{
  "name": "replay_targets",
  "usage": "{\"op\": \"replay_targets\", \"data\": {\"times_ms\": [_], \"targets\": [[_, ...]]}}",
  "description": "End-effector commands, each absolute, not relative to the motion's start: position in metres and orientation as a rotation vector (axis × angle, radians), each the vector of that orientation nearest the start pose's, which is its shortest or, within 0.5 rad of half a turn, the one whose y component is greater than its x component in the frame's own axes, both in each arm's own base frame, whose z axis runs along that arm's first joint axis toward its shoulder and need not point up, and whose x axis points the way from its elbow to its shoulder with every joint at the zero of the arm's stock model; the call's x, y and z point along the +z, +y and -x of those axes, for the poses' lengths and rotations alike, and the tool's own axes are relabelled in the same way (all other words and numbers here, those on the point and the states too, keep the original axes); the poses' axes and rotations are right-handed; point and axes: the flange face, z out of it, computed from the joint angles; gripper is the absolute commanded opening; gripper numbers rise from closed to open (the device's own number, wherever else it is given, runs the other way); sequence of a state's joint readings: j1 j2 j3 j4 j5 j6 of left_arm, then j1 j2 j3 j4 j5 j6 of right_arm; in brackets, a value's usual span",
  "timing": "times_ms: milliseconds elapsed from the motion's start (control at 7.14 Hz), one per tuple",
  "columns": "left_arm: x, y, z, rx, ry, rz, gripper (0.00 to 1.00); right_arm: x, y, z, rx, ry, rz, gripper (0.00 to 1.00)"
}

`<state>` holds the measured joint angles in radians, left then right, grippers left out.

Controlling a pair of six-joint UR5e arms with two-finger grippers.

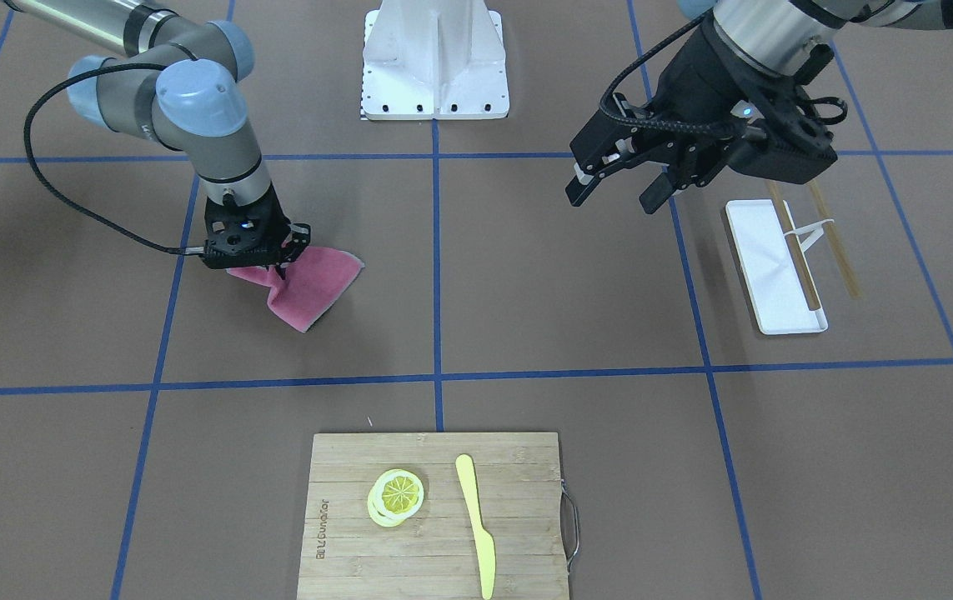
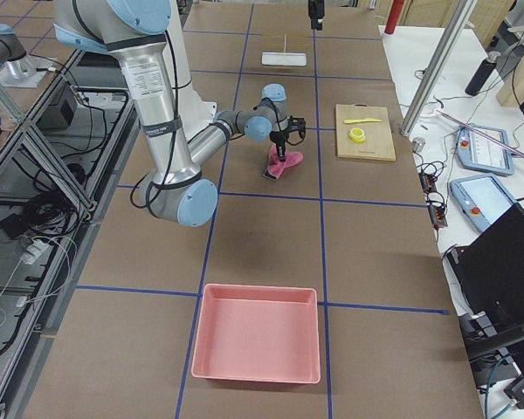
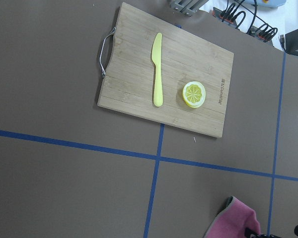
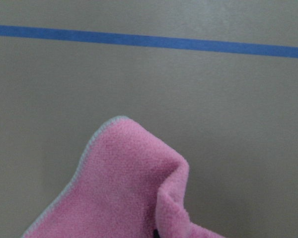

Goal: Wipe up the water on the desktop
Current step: 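Rub the cloth back and forth across the table with the right gripper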

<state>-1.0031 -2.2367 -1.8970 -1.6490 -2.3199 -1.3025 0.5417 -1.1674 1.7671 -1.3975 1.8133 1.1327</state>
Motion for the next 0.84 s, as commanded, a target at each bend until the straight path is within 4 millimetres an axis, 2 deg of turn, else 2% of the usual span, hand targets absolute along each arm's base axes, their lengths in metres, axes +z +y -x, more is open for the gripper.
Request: {"op": "replay_targets", "data": {"times_ms": [0,140,280,420,560,700], "targets": [[0.117,-0.533,-0.262,-0.242,1.212,-0.061,0.96,0.279,-0.399,0.534,0.051,-0.856,-0.120,0.00],[0.120,-0.533,-0.260,-0.245,1.210,-0.061,0.96,0.267,-0.398,0.545,0.065,-0.863,-0.133,0.00],[0.131,-0.536,-0.251,-0.265,1.199,-0.060,0.96,0.268,-0.397,0.544,0.064,-0.863,-0.135,0.00],[0.150,-0.543,-0.241,-0.256,1.173,-0.081,0.97,0.280,-0.407,0.533,0.067,-0.844,-0.142,0.00],[0.179,-0.549,-0.225,-0.202,1.134,-0.129,0.97,0.306,-0.421,0.510,0.074,-0.822,-0.140,0.00],[0.207,-0.560,-0.202,-0.165,1.091,-0.173,0.97,0.325,-0.422,0.485,0.024,-0.800,-0.166,0.00]]}}
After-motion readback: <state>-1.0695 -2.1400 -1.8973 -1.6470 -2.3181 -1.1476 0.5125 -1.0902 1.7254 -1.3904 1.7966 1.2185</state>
